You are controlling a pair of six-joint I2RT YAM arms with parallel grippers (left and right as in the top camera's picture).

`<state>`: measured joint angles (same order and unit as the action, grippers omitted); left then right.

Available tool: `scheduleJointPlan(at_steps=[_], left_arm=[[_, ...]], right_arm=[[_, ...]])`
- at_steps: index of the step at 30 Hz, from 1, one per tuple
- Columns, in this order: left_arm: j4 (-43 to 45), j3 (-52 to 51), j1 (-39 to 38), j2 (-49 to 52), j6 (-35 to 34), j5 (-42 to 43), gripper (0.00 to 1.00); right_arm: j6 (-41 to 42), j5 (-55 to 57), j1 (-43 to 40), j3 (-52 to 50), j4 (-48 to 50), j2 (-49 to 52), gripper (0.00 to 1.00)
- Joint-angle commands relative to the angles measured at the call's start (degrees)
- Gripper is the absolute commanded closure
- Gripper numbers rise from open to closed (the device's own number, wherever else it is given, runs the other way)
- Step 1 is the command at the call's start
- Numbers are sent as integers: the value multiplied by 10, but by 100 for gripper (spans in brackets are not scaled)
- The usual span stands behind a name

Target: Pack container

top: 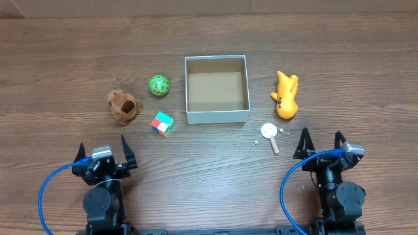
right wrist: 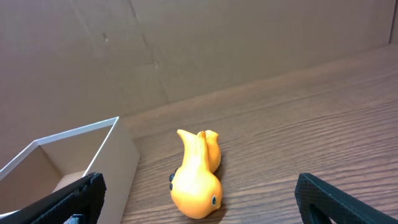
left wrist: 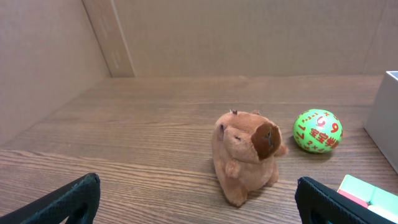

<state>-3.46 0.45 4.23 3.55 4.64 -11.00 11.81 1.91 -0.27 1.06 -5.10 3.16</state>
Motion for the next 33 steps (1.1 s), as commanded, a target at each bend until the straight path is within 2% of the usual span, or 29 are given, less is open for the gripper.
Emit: scheduleJointPlan(at_steps=[1,33], left_arm=[[3,-2,0,1,7,-8,0],[3,-2,0,1,7,-8,0]], right_arm=[[2,6,3,-6,5,-5,0],[2,12,2,-6,18,-5,0]])
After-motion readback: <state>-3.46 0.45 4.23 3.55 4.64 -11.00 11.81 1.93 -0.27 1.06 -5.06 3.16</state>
